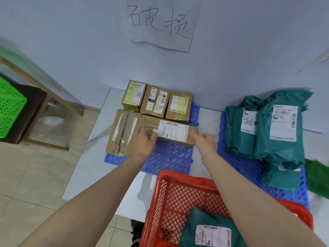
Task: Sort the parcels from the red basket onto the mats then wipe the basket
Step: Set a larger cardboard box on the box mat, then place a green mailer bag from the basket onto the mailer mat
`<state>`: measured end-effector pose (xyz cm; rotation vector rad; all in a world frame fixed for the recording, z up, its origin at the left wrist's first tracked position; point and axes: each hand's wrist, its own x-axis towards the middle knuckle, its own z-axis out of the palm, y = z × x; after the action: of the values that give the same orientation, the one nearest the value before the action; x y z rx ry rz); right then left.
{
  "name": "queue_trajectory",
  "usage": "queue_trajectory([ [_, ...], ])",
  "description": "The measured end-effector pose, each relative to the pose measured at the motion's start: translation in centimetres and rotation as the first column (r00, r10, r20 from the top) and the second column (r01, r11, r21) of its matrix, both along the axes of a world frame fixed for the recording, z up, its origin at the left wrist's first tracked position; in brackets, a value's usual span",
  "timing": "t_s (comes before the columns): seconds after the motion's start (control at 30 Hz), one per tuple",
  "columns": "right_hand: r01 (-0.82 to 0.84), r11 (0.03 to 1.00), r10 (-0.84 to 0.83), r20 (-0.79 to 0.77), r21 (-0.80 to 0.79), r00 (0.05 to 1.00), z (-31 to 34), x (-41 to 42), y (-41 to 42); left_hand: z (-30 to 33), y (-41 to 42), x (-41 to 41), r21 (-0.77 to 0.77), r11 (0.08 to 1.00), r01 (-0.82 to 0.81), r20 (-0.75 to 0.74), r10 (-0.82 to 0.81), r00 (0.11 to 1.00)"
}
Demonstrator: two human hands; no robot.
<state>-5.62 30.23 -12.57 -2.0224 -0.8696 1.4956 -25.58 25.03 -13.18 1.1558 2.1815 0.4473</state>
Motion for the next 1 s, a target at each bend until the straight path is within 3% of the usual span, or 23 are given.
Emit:
queue_trajectory([
  [0.47, 0.034, 0.994, -0.032, -0.022, 0.105, 0.999, 6.1, 2.0, -8.2, 6.3, -5.8, 4.2, 0.125, 0.989, 0.073, 0.095, -0.085, 0.992],
  [1.0, 0.159, 0.984, -0.157, -0.026, 0.078, 0.987, 5.4, 10.5, -20.9, 6.4, -17.3, 12.7, 0.251, 0.956, 0.154, 0.087, -0.181, 0.98],
])
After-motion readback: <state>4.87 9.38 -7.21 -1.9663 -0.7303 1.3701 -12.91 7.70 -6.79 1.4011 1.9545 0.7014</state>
